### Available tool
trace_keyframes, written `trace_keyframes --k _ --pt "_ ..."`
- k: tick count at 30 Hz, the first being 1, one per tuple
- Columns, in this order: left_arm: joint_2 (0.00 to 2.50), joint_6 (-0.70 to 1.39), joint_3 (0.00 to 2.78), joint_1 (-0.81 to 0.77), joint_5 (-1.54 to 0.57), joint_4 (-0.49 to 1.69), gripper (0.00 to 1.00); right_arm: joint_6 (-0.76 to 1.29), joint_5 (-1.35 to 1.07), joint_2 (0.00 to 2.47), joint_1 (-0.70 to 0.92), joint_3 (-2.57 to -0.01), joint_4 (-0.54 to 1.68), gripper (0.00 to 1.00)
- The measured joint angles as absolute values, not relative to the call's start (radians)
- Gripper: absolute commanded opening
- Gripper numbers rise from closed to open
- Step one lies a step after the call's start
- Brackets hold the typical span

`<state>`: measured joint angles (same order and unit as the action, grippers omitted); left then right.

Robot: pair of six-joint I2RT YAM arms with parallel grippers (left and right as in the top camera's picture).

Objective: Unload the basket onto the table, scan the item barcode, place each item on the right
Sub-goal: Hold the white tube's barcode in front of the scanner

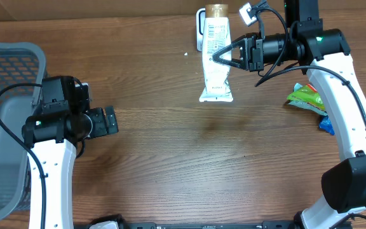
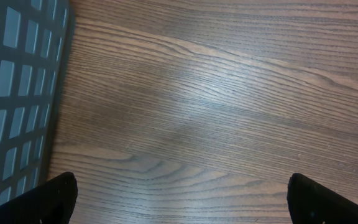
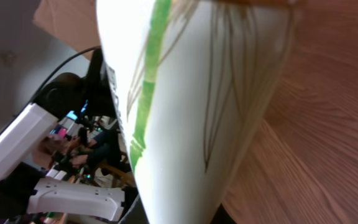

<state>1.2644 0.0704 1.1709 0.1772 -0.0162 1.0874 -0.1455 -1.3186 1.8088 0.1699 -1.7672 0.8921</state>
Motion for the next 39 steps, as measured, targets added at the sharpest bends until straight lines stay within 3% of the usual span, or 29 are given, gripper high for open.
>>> trace_keyframes --k 3,11,19,29,39 --pt "1.264 0.07 1.171 0.177 -0.016 1.087 0.99 -0.105 -1.248 1.809 0.17 -1.767 0.891 0.04" --pt "1.264 0.07 1.171 0.177 -0.016 1.087 1.0 0.107 -0.679 1.812 0.199 -1.782 0.971 0.04" --pt "1.264 0.07 1.171 0.177 -0.016 1.087 0.99 0.152 -0.292 1.849 0.222 -2.125 1.108 0.04" --pt "1.264 0.07 1.171 0.177 -0.016 1.087 1.0 0.037 0.157 1.99 0.388 -2.305 0.997 0.04" --pt "1.264 0.07 1.171 0.177 -0.016 1.087 0.99 -0.217 0.63 2.35 0.461 -2.291 0.665 0.04"
